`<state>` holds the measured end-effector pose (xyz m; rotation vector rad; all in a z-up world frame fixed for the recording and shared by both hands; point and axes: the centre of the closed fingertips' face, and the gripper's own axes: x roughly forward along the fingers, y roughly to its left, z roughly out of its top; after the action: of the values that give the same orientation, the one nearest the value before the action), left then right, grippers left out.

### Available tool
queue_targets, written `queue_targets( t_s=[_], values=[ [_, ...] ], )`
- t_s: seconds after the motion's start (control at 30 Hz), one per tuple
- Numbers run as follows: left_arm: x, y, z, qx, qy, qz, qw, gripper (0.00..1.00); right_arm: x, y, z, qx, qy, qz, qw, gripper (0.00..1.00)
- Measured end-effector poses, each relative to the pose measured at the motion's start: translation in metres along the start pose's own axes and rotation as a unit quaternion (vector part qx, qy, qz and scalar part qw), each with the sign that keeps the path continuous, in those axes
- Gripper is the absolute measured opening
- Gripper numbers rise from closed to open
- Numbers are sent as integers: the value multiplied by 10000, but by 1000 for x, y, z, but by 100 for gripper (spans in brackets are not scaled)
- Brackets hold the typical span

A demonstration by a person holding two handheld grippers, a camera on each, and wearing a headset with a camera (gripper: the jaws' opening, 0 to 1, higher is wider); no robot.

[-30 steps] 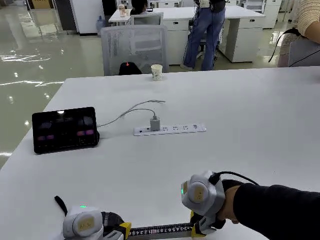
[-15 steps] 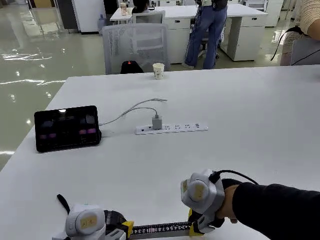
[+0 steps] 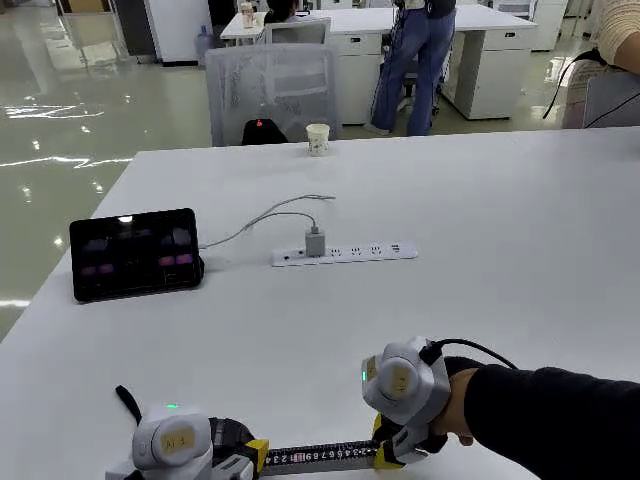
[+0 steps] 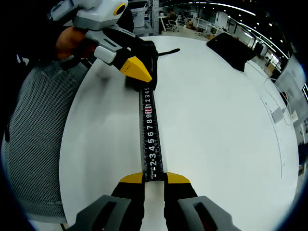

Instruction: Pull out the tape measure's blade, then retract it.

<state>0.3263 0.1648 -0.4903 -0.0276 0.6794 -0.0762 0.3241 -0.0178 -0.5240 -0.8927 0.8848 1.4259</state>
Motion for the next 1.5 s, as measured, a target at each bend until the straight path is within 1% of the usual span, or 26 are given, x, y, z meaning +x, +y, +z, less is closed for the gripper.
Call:
queue_targets(
  t_s=[0.57,0.83,1.13,1.5],
  values=[
    [0,0,0,-26,38,-21,10000,60,2,0,7,-21,-82,30,10000,11],
    [0,0,0,-42,61,-34,10000,60,3,0,9,34,-82,-15,10000,11],
    [-1,0,0,-42,55,-36,10000,60,5,1,12,-33,-54,-17,10000,11],
    [-1,0,-1,-32,58,-49,10000,60,7,1,16,1,-95,-31,9999,11]
  ],
)
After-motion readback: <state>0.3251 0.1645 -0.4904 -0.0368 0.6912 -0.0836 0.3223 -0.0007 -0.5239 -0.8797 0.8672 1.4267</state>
